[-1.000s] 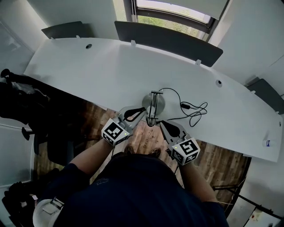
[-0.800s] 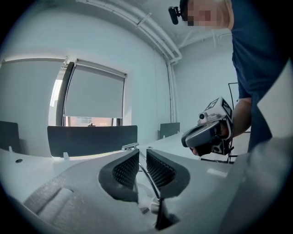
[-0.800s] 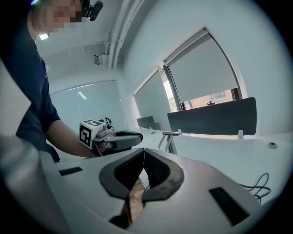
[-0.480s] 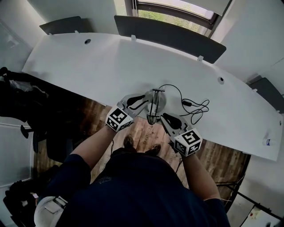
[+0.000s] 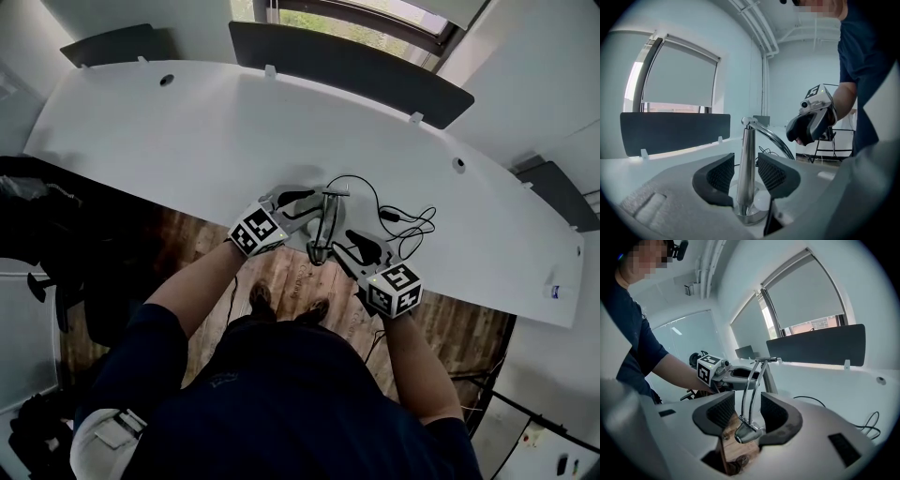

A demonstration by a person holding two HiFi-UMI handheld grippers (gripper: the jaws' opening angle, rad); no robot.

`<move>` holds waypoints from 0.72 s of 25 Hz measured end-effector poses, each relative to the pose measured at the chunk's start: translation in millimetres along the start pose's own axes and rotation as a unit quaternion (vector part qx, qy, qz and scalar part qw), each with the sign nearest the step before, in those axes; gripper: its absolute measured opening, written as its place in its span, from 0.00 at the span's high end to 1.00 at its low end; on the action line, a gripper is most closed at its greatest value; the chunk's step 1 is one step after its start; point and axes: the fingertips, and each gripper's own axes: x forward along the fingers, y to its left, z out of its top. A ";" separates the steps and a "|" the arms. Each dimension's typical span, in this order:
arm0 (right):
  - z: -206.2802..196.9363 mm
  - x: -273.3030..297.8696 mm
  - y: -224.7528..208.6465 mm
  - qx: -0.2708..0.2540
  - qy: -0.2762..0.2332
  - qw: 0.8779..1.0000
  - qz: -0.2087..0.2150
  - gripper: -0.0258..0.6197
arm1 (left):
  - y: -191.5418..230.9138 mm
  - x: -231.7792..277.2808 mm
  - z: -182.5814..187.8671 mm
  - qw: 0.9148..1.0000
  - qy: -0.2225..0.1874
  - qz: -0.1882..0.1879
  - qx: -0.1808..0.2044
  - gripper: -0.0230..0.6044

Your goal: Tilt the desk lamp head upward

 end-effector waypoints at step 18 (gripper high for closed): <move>-23.8 47.0 6.4 -0.004 0.067 0.992 0.111 0.73 | -8.0 36.2 2.1 0.988 -0.010 -0.125 0.090 0.73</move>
